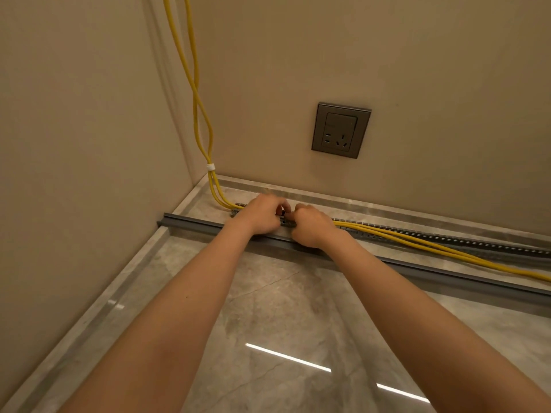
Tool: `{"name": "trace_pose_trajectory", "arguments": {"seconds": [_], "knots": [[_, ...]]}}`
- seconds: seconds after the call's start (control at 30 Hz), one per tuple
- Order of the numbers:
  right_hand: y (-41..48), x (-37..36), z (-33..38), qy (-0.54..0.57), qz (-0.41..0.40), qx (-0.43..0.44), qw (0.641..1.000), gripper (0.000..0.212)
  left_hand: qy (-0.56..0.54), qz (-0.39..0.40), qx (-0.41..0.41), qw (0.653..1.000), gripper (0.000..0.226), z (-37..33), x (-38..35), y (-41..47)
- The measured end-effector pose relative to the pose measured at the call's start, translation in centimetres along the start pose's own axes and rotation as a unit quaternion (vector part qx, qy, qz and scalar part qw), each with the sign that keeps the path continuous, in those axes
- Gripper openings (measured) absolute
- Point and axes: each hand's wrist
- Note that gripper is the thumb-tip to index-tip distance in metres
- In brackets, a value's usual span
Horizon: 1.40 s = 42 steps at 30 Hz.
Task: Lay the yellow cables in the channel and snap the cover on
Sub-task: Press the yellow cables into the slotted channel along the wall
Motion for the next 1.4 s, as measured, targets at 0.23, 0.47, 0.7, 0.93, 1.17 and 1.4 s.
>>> {"name": "trace_pose_trajectory", "arguments": {"seconds": [0.23, 0.47, 0.7, 0.93, 1.17, 1.4], "knots": [[-0.1, -0.5, -0.1, -0.025, -0.069, -0.016, 0.997, 0.035, 0.050, 0.006, -0.010, 0.999, 0.034, 0.9, 0.6, -0.8], [-1.5, -1.2, -2.3, 0.015, -0.102, -0.002, 0.995, 0.047, 0.097, 0.005, 0.012, 0.995, 0.030, 0.2, 0.4, -0.3], [-4.3, -1.9, -7.2, -0.018, -0.117, -0.057, 0.991, 0.044, 0.110, -0.021, 0.062, 0.992, 0.028, -1.2, -0.6, 0.4], [-5.7, -2.0, -8.0, -0.083, -0.104, -0.079, 0.988, 0.034, 0.136, -0.033, 0.083, 0.987, 0.030, -1.9, -1.0, 0.3], [-5.5, -2.3, -7.1, -0.159, -0.072, -0.074, 0.982, 0.033, 0.277, -0.011, 0.077, 0.958, 0.031, -4.1, -1.8, 0.1], [-5.5, -1.7, -6.5, -0.080, -0.032, -0.095, 0.992, 0.032, 0.358, 0.035, 0.023, 0.933, 0.034, -9.1, -4.3, 0.0]]}}
Point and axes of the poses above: each hand's wrist, its own y-axis towards the middle knuckle, its own x-axis out of the back of the hand, z = x × y, and after that the axes turned 14 degrees about -y, right-handed
